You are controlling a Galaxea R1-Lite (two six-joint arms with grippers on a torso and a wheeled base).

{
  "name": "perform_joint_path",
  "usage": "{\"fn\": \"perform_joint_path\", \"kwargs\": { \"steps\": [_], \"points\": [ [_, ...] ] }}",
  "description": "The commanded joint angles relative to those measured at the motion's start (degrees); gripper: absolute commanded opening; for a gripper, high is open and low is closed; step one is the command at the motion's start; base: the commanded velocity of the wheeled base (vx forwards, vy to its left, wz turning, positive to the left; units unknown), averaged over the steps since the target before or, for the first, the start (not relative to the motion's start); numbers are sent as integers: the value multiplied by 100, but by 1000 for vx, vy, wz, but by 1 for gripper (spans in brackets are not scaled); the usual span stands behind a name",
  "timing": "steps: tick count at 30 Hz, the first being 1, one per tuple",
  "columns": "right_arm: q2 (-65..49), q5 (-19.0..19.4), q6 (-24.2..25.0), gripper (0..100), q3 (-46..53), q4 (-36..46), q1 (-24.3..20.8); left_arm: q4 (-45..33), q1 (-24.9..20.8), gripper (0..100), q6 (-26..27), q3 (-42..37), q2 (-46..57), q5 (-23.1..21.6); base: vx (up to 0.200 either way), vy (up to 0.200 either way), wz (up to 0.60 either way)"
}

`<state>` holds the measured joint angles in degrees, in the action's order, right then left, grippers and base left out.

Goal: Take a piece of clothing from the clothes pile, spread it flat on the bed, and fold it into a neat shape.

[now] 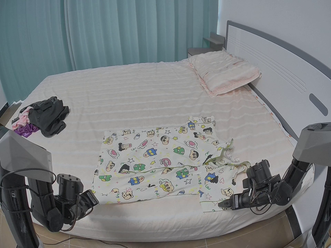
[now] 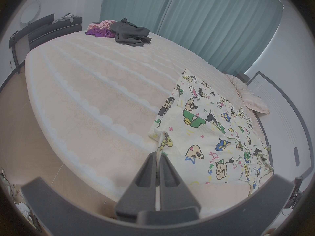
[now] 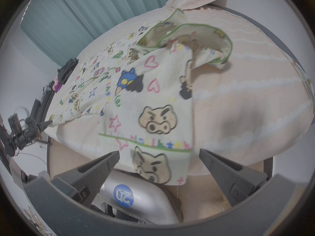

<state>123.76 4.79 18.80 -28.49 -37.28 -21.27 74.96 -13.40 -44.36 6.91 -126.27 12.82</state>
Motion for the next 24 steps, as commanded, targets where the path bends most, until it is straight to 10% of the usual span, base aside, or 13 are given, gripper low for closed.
{"fn": "perform_joint_path", "kwargs": {
  "steps": [1,13,14,24],
  "points": [
    [61,-13,10,100,10,10,-149,1,-5,0,-2,-6,23,1,0,0,0],
    [52,-48,19,100,-113,221,-175,1,-14,0,-2,-6,23,1,0,0,0],
    [43,-48,19,0,-122,221,-175,1,-14,0,-2,-14,23,1,0,0,0],
    [43,-40,27,0,-113,212,-167,1,-14,0,-2,-14,-3,1,0,0,0]
  ]
}}
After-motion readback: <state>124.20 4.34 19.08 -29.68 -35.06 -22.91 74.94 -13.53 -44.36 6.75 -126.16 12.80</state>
